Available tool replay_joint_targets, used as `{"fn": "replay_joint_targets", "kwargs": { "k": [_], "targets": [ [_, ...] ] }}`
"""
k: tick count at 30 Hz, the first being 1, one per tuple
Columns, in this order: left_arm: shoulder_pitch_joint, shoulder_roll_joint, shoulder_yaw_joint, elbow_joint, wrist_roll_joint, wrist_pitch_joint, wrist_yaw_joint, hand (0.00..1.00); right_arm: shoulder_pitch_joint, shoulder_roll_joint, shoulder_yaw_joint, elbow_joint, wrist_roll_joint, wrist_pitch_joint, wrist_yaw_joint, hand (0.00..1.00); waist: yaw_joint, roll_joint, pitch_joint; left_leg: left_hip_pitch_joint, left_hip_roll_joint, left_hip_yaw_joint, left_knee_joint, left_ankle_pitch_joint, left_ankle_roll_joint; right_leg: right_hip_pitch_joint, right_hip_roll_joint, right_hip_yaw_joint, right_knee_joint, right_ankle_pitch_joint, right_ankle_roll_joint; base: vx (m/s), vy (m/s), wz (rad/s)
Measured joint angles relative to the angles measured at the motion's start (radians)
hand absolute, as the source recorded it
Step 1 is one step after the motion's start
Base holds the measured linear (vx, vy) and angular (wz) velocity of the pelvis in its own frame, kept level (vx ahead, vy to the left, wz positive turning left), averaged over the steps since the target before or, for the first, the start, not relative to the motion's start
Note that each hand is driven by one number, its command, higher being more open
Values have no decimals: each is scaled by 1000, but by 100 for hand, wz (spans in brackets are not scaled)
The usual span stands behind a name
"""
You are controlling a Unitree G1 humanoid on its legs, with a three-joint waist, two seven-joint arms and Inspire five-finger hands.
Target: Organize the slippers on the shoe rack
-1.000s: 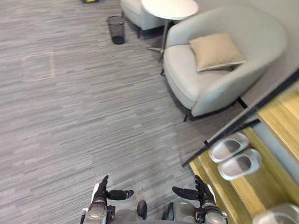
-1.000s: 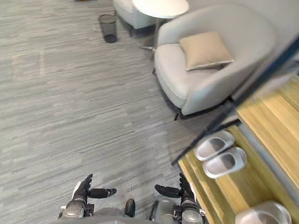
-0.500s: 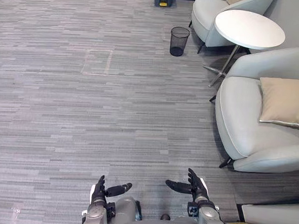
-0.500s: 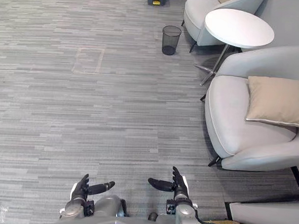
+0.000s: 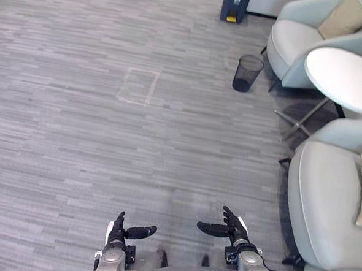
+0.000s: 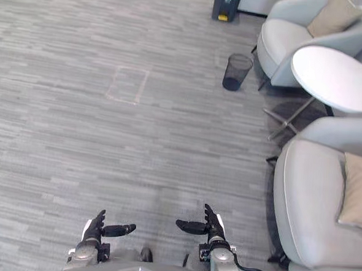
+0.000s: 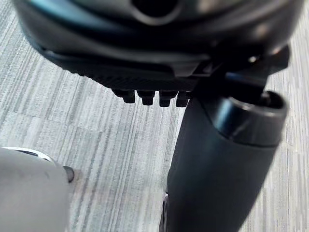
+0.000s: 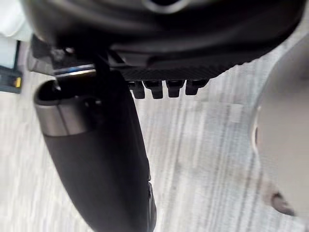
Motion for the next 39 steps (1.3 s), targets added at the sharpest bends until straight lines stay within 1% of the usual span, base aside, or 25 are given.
{"fn": "replay_joint_targets", "kwargs": {
  "k": [2,3,5,8,10,11,13,15,16,18,19,20,21,24,25,26,27,29,30,31,32,33,34,35,39],
  "targets": [
    [-6,-3,-8,1,5,0,-1,100,-2,-6,0,-4,0,-1,0,100,-10,-5,0,30,13,-43,-25,-21,-30,-56,26,13,-214,49,37,536,-197,92],
    [-4,-3,-19,6,7,1,-10,100,-3,-14,-2,14,0,5,4,100,-21,-9,-2,75,20,-90,-47,-52,-59,-55,34,23,-339,208,-18,536,-195,81],
    [1,-14,-16,3,8,-1,-12,100,-5,-21,-15,21,0,6,2,100,3,7,-12,78,49,-118,-32,-38,-72,-44,48,19,-315,171,-25,559,-231,40],
    [0,-47,-14,-7,9,0,-11,100,18,-26,-54,8,0,20,0,100,-16,35,-23,20,60,-172,194,-44,-118,36,33,-44,-288,59,-42,557,-248,65],
    [5,-94,46,-62,7,-1,-13,100,51,-29,-57,-39,1,26,-1,100,-8,60,-19,-164,129,-151,652,-23,-285,180,75,-94,-394,41,-51,502,-191,67],
    [6,-99,54,-71,7,0,-13,100,52,-27,-55,-42,2,26,-2,100,-3,62,-19,-185,145,-133,704,-24,-284,201,83,-95,-410,40,-54,426,-122,21],
    [6,-99,65,-101,6,-1,-11,100,55,3,-43,-44,5,26,-3,100,25,51,-24,-289,234,15,840,-48,-235,349,104,-89,-515,35,-62,370,-64,-9],
    [1,-100,63,-109,5,-4,-11,100,43,19,-38,-30,10,25,-3,100,30,38,-26,-358,242,92,730,-78,-180,418,84,-74,-575,36,-60,428,5,-20],
    [-2,-100,63,-109,5,-3,-11,100,33,22,-37,-16,10,26,-3,100,31,38,-26,-377,238,109,660,-79,-176,433,73,-67,-584,37,-59,539,107,-25],
    [-12,-94,62,-110,3,-6,-11,100,25,25,-38,16,10,31,-4,100,39,30,-21,-435,191,123,398,-18,-137,478,25,-55,-593,33,-21,524,197,-18],
    [-13,-93,62,-111,3,-6,-10,100,24,25,-38,16,10,31,-4,100,39,29,-20,-436,187,123,382,-8,-135,481,23,-54,-593,33,-16,518,225,-12],
    [-14,-74,46,-108,-7,-19,-9,100,32,24,-39,31,9,35,-6,100,50,3,-29,-419,124,111,268,151,-108,519,-23,-46,-593,21,43,547,183,18],
    [-18,-53,34,-106,-10,-23,-9,100,37,34,-38,36,9,37,-8,100,43,-22,-40,-409,92,104,249,141,-96,515,-45,-43,-584,47,58,556,174,35],
    [-6,-11,22,-71,-13,-10,-5,100,37,44,-41,51,1,40,-4,100,35,-46,-45,-354,56,103,247,76,-72,482,-75,19,-419,145,105,563,205,35],
    [3,-2,22,-64,-13,-8,-4,100,35,42,-43,51,1,40,-4,100,31,-48,-43,-314,45,103,231,55,-73,446,-92,35,-302,177,104,550,203,19],
    [12,6,21,-54,-13,-6,-4,100,32,34,-44,51,-1,39,-5,100,28,-54,-38,-243,28,100,177,45,-70,373,-124,50,-101,274,74,546,150,13],
    [12,13,11,-42,-12,2,-1,100,32,23,-45,52,-6,39,-4,100,26,-47,-29,-159,17,100,109,44,-68,282,-153,77,110,306,50,537,123,10],
    [14,17,1,-28,-12,7,2,100,22,3,-40,48,-14,37,-2,100,19,-40,-19,-39,21,93,29,43,-66,168,-138,80,304,154,-2,568,61,10],
    [19,13,-7,-24,-13,7,2,100,21,-11,-39,32,-29,30,-3,100,13,-15,-13,31,54,90,-11,43,-66,80,-80,64,293,63,-20,887,-92,36],
    [23,13,-17,-21,-13,7,-1,100,20,-12,-38,9,-29,19,-2,100,-2,-12,-12,81,87,84,-28,42,-67,-45,-22,39,124,17,-9,576,-120,38],
    [22,10,-17,-18,-13,7,-2,100,19,-12,-37,6,-29,17,-3,100,-7,-15,-11,90,91,79,-32,39,-71,-71,-14,38,63,21,-2,685,-200,47],
    [25,6,-17,-19,-11,7,-7,100,18,-8,-33,0,-27,13,-3,100,-21,-26,-12,109,90,65,-38,19,-93,-101,3,45,-134,71,38,420,-156,40],
    [32,15,-18,-16,-10,5,-17,100,23,-3,-22,2,-25,8,-6,100,-30,-46,-16,131,76,51,-45,-9,-116,-102,1,59,-276,230,16,543,-211,33],
    [17,-1,-18,3,-12,8,-15,100,2,-10,-23,10,-12,9,-3,100,-22,-11,-15,161,108,-1,-58,-30,-111,-78,32,50,-259,187,-23,520,-206,11],
    [7,-57,-17,-8,-5,1,-21,100,5,-9,-58,-1,-12,21,-3,100,-33,29,-28,123,125,-104,104,-3,-133,-20,33,5,-215,59,-34,477,-184,38]
  ]
}}
